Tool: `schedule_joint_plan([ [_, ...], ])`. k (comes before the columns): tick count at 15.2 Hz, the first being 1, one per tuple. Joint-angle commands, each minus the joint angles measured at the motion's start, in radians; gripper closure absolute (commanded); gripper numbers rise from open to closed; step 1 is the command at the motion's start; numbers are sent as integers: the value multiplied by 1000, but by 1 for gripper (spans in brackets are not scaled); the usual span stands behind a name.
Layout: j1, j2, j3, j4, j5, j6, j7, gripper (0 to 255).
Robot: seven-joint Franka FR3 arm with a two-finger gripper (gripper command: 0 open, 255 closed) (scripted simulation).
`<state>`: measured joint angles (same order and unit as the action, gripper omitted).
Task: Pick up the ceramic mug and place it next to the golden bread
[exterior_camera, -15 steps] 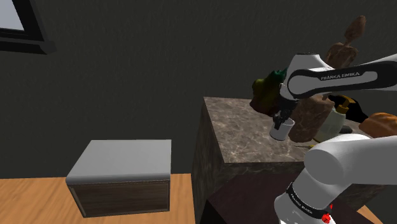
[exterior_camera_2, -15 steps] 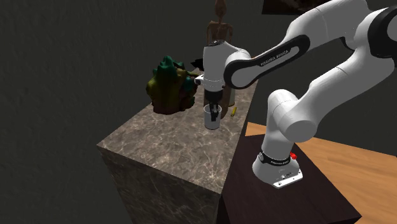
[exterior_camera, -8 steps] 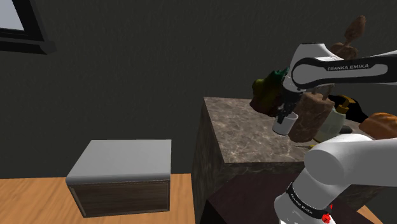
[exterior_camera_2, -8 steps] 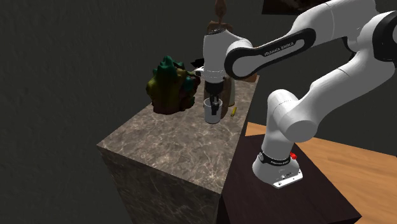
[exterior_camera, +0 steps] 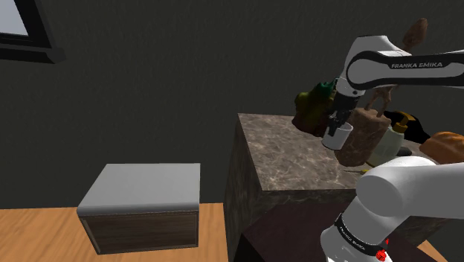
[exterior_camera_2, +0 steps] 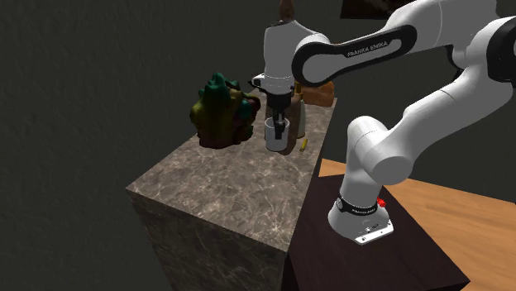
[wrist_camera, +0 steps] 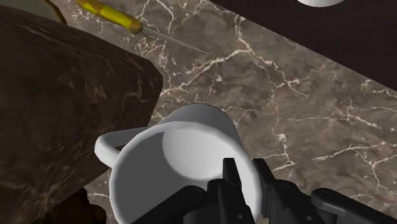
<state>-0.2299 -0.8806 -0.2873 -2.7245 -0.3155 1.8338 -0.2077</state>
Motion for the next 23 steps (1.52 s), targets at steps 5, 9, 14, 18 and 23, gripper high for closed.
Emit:
schedule_joint_plan([
  [5, 9, -10, 21, 77, 22, -87, -7, 255],
  [9, 13, -8, 32, 131, 33, -138, -12, 255],
  [14, 18, 0, 45, 201, 45, -201, -19, 255],
  [18, 22, 10, 54, 259, 54, -249, -25, 255],
  [23, 26, 24, 63, 327, 63, -301, -31, 255],
])
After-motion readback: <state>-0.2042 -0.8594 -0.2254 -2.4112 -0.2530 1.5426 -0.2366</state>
